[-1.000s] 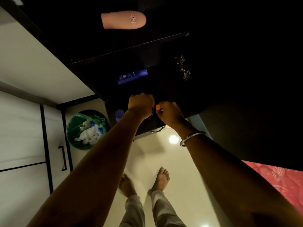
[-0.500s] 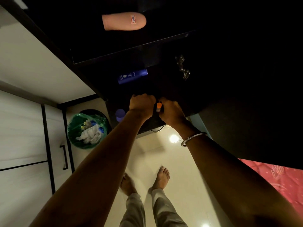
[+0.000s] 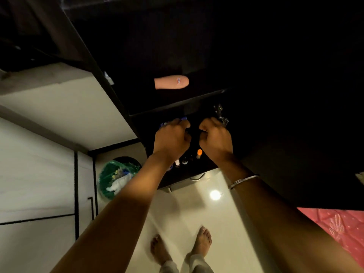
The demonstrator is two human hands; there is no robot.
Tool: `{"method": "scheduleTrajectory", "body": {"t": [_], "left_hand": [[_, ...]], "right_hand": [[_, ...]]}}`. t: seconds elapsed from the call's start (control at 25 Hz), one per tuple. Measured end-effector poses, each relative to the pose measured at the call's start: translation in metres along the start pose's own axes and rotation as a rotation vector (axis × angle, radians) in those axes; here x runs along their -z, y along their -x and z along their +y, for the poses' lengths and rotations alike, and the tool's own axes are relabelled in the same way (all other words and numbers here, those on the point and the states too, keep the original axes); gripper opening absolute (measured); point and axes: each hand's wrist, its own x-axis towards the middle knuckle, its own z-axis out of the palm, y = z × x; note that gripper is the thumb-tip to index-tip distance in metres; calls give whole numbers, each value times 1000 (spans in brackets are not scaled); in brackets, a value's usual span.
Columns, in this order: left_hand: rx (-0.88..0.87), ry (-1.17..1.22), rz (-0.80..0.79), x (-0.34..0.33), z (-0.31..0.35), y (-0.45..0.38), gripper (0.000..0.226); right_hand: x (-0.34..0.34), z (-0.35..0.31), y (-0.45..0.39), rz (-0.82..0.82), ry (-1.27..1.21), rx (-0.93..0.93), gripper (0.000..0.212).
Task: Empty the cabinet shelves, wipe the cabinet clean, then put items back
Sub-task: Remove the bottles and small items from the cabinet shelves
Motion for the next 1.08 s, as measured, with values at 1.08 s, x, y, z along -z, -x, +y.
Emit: {"method": "scheduleTrajectory", "body": {"t": [1.08], "left_hand": [[411, 493, 72, 69, -42, -47, 27]], "right_hand": [[32, -87, -121, -278, -51, -143, 56]]}}
